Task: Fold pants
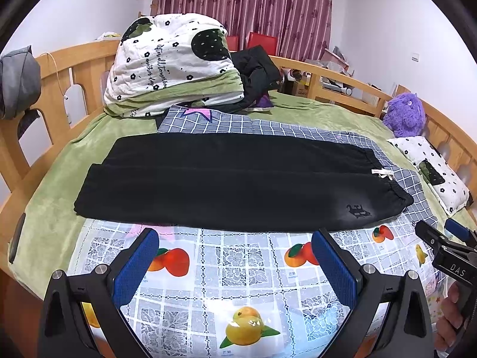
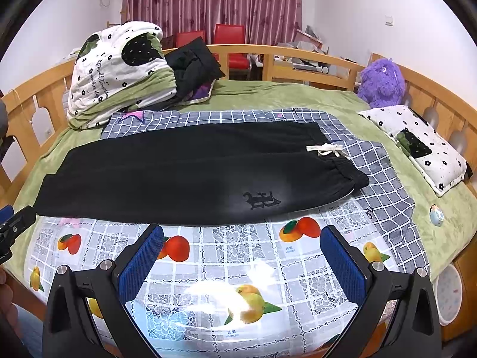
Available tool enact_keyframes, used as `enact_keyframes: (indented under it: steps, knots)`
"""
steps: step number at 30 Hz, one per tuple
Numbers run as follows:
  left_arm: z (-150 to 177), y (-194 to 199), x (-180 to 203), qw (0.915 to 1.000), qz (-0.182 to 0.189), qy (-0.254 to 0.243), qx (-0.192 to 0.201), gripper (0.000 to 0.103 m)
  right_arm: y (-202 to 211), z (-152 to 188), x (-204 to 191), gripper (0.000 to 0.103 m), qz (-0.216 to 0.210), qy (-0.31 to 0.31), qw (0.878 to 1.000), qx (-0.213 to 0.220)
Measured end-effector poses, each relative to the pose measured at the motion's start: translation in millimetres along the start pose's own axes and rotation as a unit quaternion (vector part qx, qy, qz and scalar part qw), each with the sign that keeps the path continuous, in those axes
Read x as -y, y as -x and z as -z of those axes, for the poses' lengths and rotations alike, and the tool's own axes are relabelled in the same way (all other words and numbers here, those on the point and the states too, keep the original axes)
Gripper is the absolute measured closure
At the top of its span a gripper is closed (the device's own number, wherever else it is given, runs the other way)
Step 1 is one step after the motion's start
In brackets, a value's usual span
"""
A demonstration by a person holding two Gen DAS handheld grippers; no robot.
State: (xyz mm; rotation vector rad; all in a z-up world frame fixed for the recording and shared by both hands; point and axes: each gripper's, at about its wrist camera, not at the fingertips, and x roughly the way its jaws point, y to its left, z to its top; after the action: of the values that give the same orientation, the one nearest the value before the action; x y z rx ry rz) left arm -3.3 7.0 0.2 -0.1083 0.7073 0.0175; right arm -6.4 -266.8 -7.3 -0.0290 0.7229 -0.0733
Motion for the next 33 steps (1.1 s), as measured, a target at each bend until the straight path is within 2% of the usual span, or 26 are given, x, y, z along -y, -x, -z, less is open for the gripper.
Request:
enact_keyframes:
  steps: [33]
  knots:
    - [0.5,1.2,-0.9,1.0,0.0,0.0,0.001,0.0,1.8,-2.0,2.3,0.0,-0.001,0.001,1.0,-0.001]
